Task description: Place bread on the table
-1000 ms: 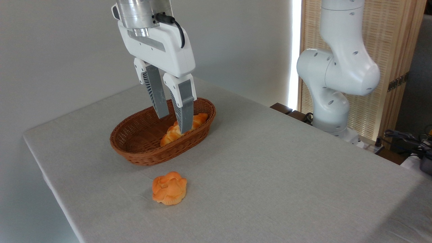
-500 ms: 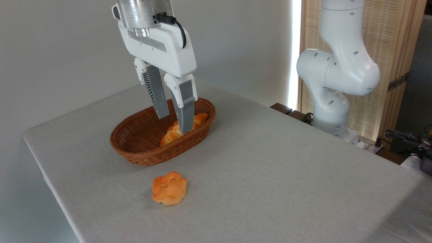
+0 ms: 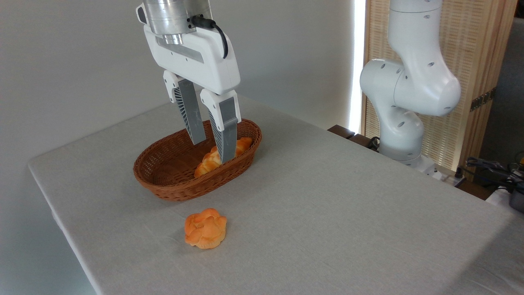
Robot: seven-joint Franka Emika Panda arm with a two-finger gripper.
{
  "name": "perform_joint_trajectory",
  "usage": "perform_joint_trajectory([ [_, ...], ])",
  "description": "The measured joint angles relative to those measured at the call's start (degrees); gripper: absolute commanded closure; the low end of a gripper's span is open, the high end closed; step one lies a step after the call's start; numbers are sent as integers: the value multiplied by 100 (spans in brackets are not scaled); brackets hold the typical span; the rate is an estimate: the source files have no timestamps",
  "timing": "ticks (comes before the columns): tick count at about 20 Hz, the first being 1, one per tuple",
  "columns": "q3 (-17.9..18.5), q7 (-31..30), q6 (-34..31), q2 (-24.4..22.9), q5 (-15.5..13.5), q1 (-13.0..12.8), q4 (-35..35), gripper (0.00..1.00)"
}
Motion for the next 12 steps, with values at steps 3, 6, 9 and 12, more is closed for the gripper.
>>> perform_joint_trajectory([
  [3, 174, 60, 0, -1, -97, -100, 2, 0],
  [6, 357, 94, 0, -1, -156, -231, 4, 0],
  [9, 391, 94, 0, -1, -159, -284, 4, 0],
  [12, 391, 94, 0, -1, -159, -315, 4, 0],
])
